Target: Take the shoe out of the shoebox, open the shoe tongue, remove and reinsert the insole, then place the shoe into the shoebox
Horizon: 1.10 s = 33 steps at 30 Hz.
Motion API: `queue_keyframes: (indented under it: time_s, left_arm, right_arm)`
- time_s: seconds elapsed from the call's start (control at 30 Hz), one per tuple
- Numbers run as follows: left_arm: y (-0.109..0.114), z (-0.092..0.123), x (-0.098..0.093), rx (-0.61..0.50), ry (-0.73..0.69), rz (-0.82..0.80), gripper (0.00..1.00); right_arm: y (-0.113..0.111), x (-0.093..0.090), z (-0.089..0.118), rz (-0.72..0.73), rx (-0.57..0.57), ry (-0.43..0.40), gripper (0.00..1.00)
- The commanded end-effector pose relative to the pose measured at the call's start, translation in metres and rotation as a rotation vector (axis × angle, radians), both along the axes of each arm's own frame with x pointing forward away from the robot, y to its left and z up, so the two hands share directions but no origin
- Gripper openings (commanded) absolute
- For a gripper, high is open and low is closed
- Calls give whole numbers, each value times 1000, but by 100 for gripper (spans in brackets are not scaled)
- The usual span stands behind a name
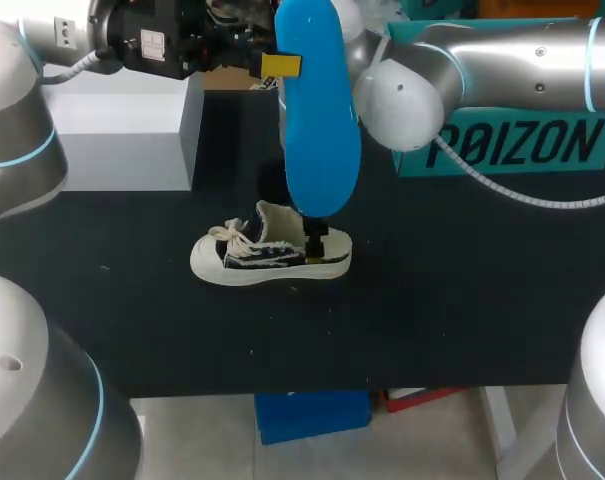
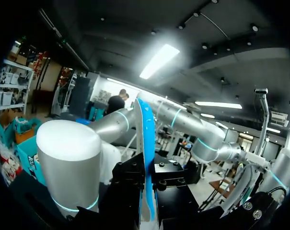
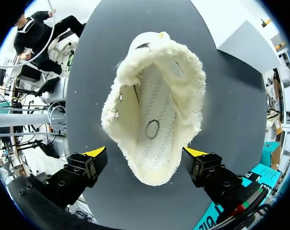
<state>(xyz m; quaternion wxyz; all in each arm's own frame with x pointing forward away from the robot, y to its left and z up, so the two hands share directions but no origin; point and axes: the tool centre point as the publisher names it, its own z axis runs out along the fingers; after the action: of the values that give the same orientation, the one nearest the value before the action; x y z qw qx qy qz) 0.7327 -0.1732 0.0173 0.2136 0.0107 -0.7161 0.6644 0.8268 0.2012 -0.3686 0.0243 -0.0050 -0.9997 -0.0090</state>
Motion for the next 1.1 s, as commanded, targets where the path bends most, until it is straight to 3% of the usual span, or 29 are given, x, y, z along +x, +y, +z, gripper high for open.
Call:
queue_keyframes:
  time_s: [0.03, 0.53, 1.1]
  left_arm:
    - [-1, -1, -1, 0, -1, 2, 0]
    - [-1, -1, -1, 0, -1, 2, 0]
    - [-1, -1, -1, 0, -1, 2, 0]
  right_arm:
    - [-2, 0, -1, 0, 27, -8, 100]
    - [-20, -3, -6, 39, 307, -46, 100]
    - [-21, 6, -14, 56, 636, -75, 100]
